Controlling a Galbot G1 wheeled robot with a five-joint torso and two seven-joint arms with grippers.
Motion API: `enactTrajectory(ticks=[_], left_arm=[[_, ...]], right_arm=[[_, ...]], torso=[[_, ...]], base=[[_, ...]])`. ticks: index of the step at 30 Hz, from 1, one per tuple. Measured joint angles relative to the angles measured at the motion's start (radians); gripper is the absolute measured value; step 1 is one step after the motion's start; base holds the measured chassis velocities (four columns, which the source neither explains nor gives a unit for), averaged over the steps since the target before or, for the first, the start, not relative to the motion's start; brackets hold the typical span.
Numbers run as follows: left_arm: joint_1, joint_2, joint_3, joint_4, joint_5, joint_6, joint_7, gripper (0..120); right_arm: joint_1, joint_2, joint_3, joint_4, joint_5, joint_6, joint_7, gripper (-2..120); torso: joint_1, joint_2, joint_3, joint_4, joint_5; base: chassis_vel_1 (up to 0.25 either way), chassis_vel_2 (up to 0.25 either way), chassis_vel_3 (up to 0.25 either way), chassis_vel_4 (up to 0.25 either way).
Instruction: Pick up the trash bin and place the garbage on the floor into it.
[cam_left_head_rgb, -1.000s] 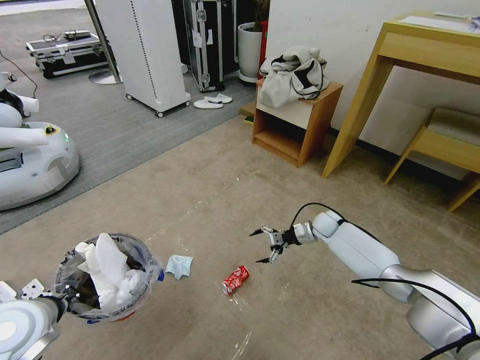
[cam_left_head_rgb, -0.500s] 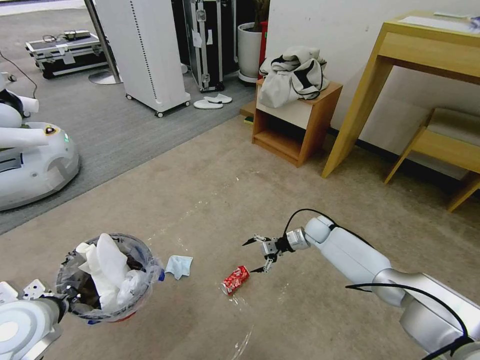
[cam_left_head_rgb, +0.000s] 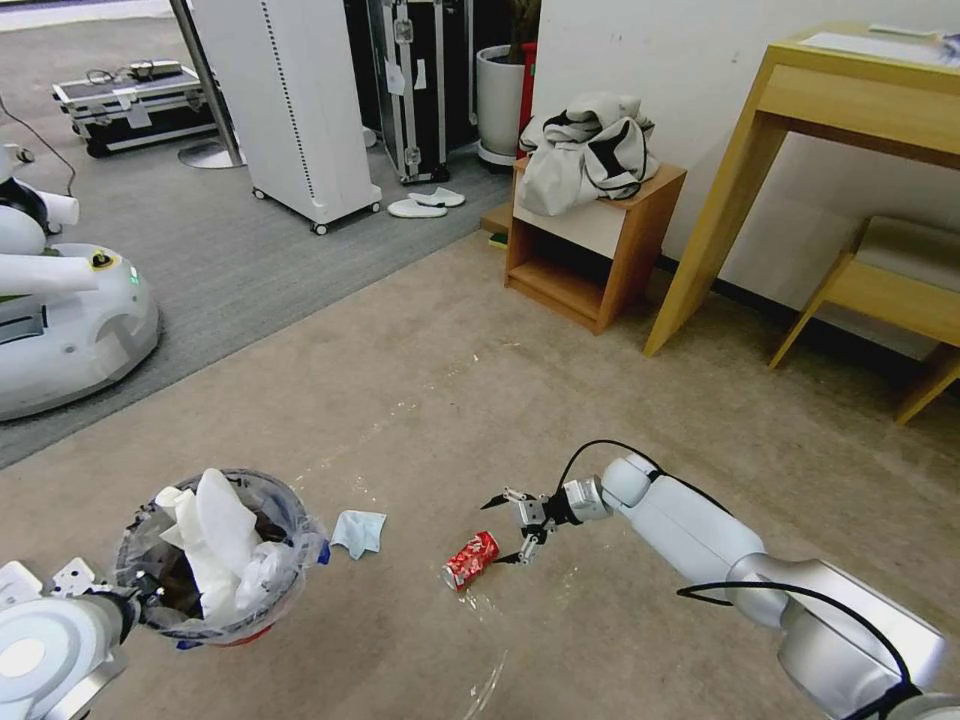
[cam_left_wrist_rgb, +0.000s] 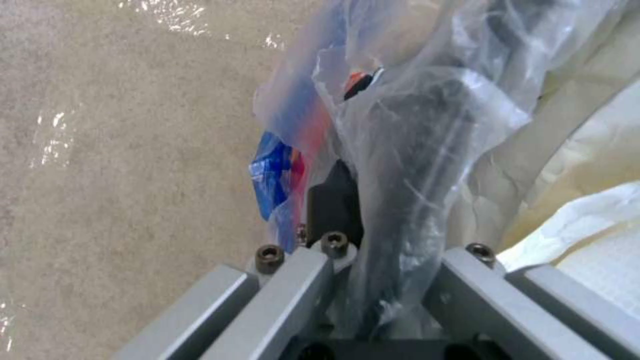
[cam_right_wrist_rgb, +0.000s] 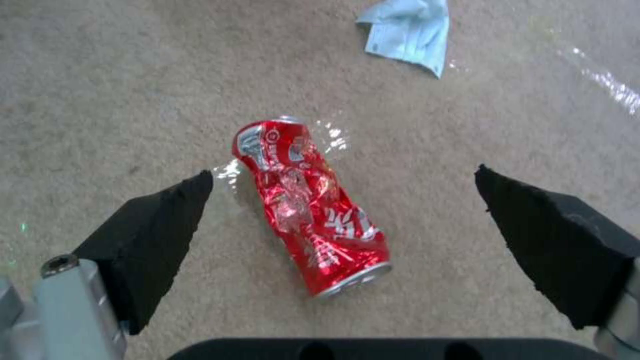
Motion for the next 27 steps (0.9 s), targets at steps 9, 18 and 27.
enactTrajectory(ticks=[9,18,27], left_arm=[[0.003,-0.002,0.005,0.0,0.008,0.0,0.002,0],[0.007,-0.004,0.011,-0.002,0.019,0.0,0.011,0],[0.002,-0.006,0.016,0.009,0.026,0.001,0.017,0]], right_arm=[[-0.004,0.027,0.007,-0.056,0.029,-0.013,0.021,100],[-0.005,0.06,0.014,-0.111,0.095,-0.042,0.049,100],[-0.004,0.093,0.012,-0.159,0.112,-0.055,0.056,100]], torso=[[0.0,0.0,0.0,0.0001,0.0],[0.0,0.0,0.0,0.0001,0.0],[0.0,0.0,0.0,0.0,0.0]], base=[[0.0,0.0,0.0,0.0],[0.0,0.0,0.0,0.0],[0.0,0.0,0.0,0.0]])
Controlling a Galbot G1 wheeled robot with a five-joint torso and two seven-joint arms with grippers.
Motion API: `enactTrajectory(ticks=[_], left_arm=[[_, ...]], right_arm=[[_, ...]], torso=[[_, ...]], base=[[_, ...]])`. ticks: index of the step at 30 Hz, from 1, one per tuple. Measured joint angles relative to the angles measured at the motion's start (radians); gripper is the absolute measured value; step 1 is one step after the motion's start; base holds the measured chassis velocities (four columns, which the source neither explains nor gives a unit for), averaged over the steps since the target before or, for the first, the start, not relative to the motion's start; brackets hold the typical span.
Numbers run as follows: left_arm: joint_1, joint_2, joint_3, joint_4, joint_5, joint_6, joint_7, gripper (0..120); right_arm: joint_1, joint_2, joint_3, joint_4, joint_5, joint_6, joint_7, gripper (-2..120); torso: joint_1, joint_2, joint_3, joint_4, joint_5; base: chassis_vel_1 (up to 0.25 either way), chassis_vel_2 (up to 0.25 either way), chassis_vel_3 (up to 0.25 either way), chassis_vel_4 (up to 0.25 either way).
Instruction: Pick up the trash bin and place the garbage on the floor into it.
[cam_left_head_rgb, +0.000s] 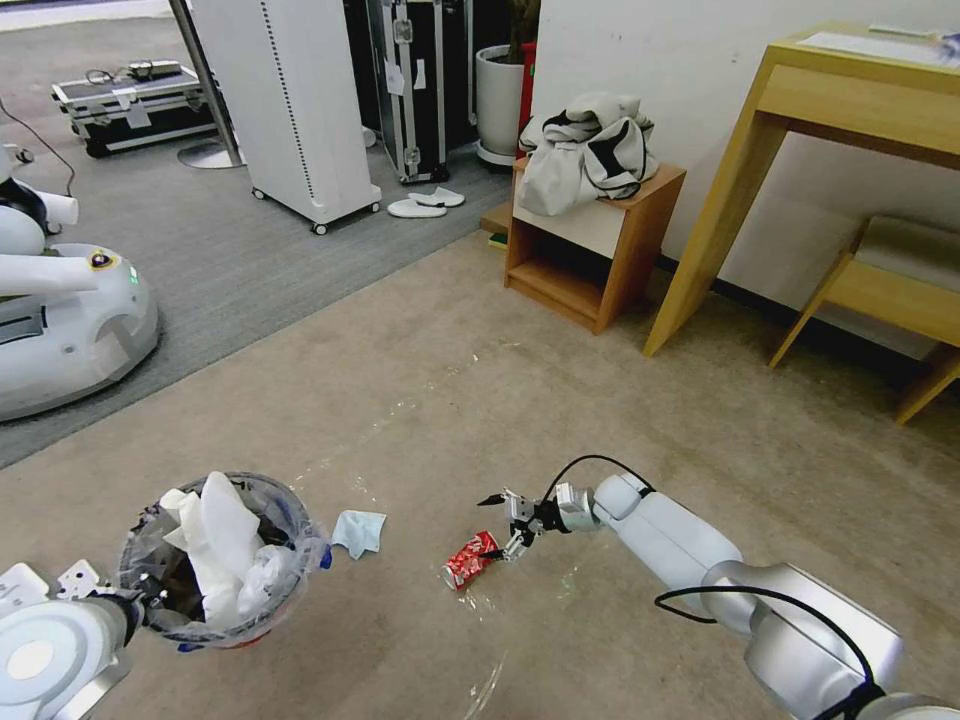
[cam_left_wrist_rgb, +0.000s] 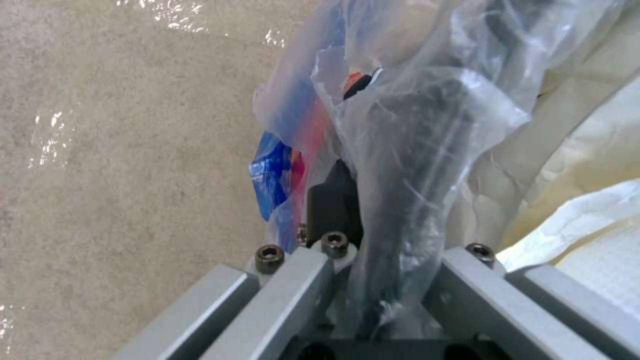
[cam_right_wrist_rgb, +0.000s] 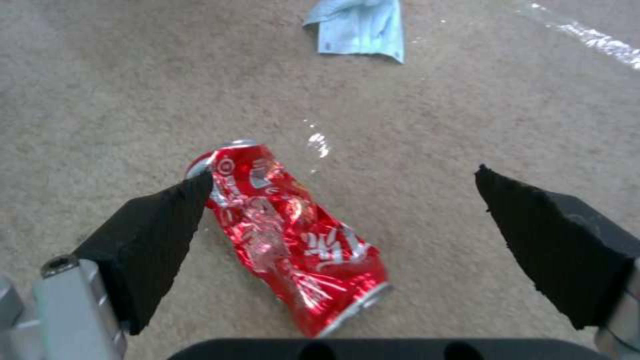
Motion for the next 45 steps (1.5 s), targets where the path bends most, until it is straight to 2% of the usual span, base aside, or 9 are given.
enactTrajectory(ticks=[27,45], left_arm=[[-0.023,-0.003,0.011,0.031,0.014,0.002,0.016,0],[-0.021,-0.016,0.015,0.031,0.031,0.001,0.026,0]], right_arm=[[-0.006,0.074,-0.009,-0.098,-0.048,-0.016,-0.005,100],[0.002,0.101,-0.017,-0.127,-0.174,-0.02,0.127,100]], torso=[[0.0,0.0,0.0,0.0001,0.0001],[0.0,0.0,0.0,0.0,0.0]], base=[[0.0,0.0,0.0,0.0],[0.0,0.0,0.0,0.0]])
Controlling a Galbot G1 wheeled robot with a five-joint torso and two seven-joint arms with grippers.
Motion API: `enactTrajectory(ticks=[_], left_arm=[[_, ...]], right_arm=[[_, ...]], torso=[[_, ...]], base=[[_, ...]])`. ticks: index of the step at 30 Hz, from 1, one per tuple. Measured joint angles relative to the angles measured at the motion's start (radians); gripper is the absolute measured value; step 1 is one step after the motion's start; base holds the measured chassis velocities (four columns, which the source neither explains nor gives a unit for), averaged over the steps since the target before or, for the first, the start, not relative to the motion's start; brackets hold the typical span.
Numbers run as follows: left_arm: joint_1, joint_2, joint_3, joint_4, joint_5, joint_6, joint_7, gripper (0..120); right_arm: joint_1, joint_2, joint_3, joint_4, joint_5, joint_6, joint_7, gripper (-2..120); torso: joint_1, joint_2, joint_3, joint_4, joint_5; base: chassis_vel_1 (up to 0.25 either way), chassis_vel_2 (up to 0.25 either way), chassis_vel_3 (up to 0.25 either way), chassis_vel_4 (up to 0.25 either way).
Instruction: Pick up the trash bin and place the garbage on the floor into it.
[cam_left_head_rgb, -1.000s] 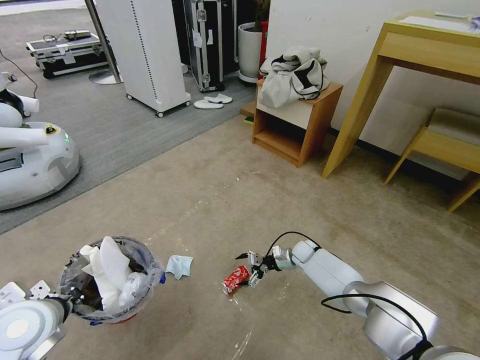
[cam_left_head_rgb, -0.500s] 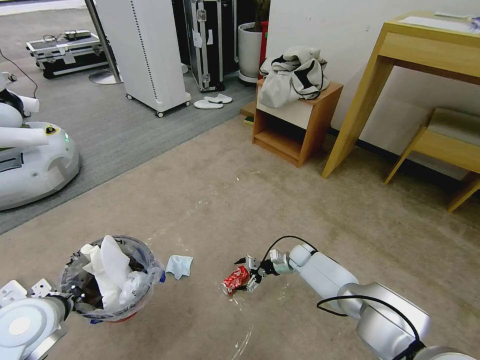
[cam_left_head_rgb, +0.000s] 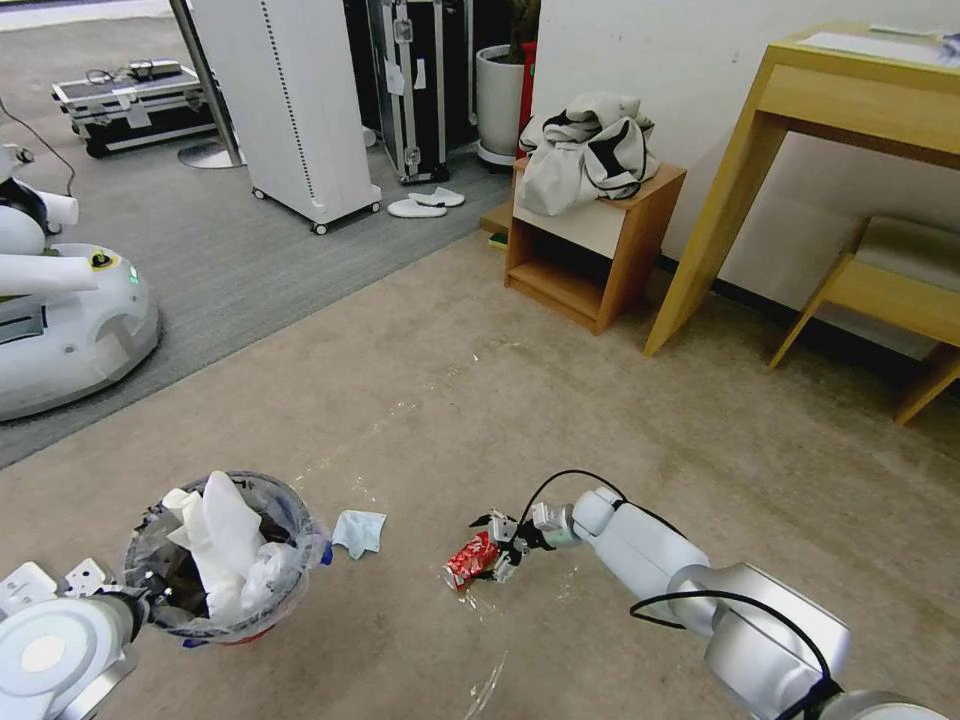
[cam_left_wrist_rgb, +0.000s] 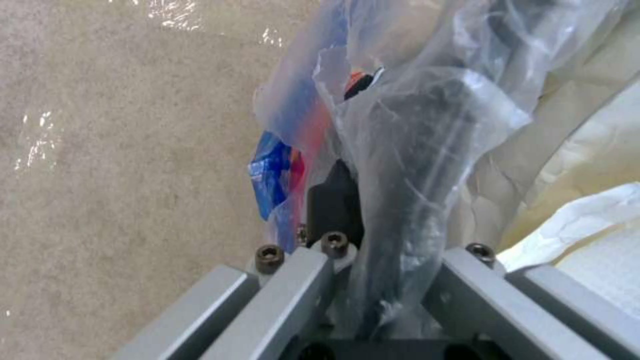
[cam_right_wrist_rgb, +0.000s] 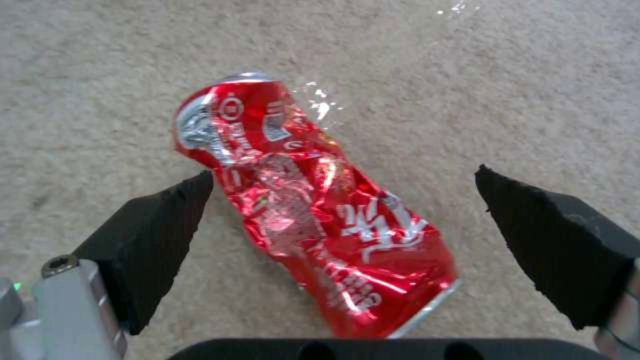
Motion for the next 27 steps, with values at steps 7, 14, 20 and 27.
enactTrajectory(ticks=[7,14,20,27], left_arm=[[0.001,0.0,0.0,-0.001,0.0,0.0,0.001,0],[0.003,-0.001,0.002,-0.001,0.006,0.0,0.003,0],[0.005,-0.002,0.002,-0.003,0.007,0.0,0.005,0],[0.003,-0.005,0.005,-0.005,0.012,-0.001,0.006,0]], right_arm=[[0.002,0.004,-0.003,-0.007,-0.021,-0.012,0.032,100],[-0.001,0.005,-0.005,-0.032,-0.016,-0.018,0.036,100],[-0.003,0.005,-0.005,-0.036,-0.007,-0.02,0.031,100],[-0.003,0.008,-0.006,-0.051,0.001,-0.025,0.017,100]], torso=[[0.0,0.0,0.0,0.0,0.0],[0.0,0.0,0.0,0.0,0.0],[0.0,0.0,0.0,0.0,0.0],[0.0,0.0,0.0,0.0,0.0]], base=[[0.0,0.0,0.0,0.0],[0.0,0.0,0.0,0.0],[0.0,0.0,0.0,0.0],[0.0,0.0,0.0,0.0]])
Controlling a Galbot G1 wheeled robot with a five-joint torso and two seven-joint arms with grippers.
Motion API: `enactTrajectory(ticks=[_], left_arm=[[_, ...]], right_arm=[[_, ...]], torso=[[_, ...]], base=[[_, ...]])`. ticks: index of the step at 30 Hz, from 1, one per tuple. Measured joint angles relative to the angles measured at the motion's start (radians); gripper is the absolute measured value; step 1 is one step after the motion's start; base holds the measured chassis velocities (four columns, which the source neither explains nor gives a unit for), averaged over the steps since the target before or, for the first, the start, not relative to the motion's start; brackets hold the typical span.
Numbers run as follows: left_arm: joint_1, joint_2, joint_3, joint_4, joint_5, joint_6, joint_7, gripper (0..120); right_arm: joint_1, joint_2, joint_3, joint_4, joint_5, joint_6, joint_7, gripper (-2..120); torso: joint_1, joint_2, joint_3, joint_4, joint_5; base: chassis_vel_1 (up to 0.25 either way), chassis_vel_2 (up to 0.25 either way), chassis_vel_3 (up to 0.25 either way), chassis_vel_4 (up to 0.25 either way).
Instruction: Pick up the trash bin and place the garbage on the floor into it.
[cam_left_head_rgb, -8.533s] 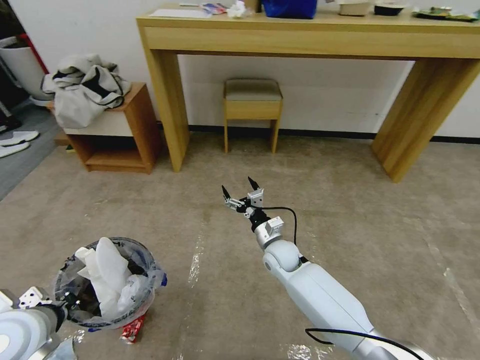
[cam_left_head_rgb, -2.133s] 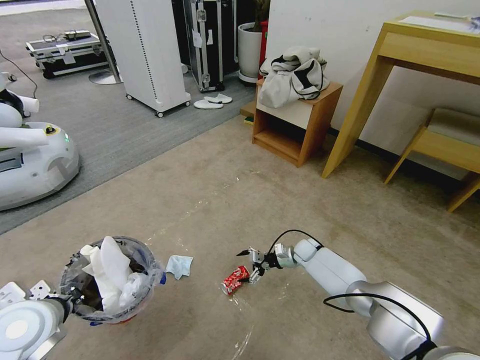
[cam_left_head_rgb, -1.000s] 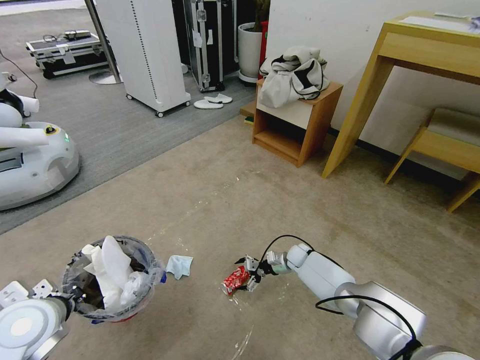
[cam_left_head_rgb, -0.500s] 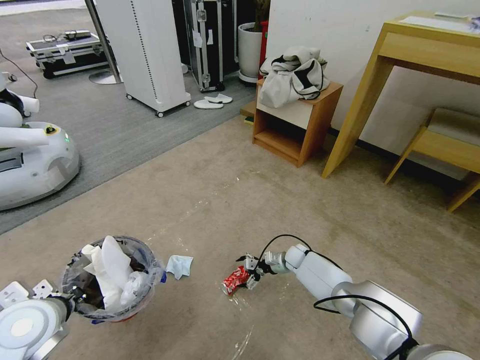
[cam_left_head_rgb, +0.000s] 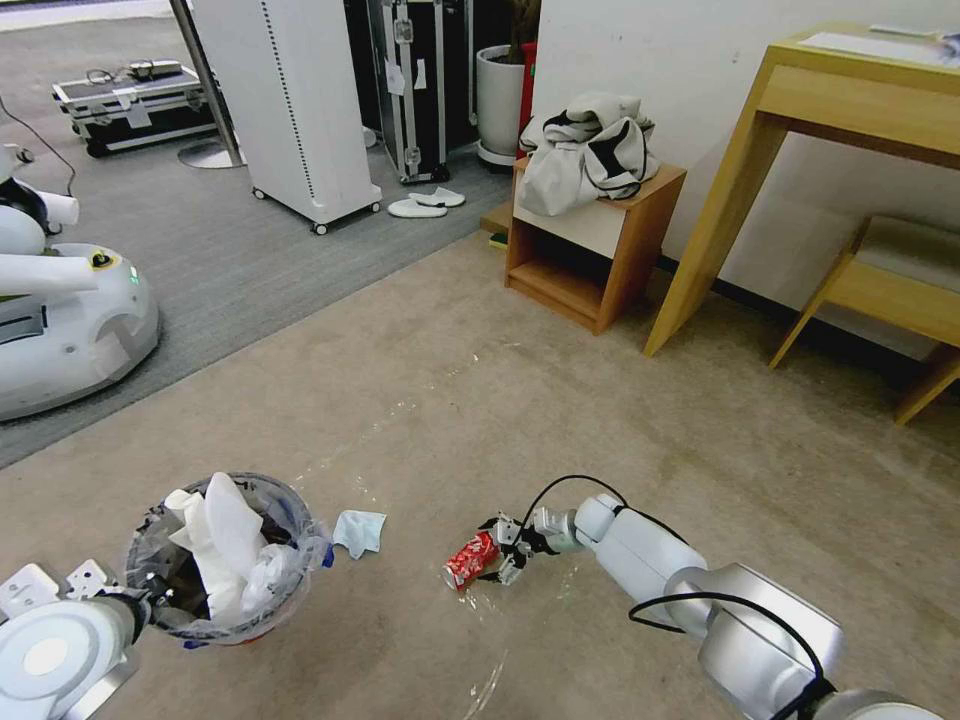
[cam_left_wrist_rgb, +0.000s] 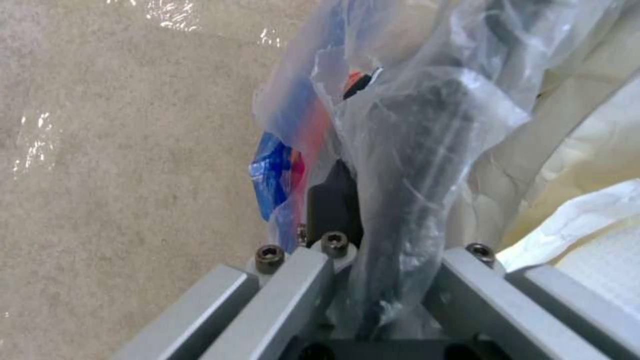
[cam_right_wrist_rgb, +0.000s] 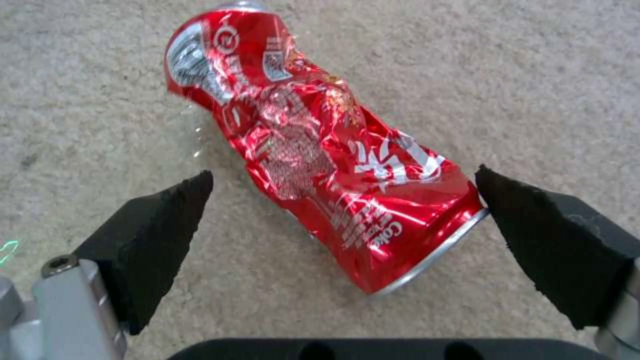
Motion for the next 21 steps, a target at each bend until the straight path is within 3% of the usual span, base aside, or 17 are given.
enactTrajectory(ticks=[21], left_arm=[[-0.011,-0.001,0.015,0.009,0.016,0.001,0.012,0]], right_arm=[[0.015,0.022,0.001,-0.046,0.02,-0.045,0.01,100]], torso=[[0.0,0.0,0.0,0.0,0.0]], base=[[0.0,0.0,0.0,0.0]])
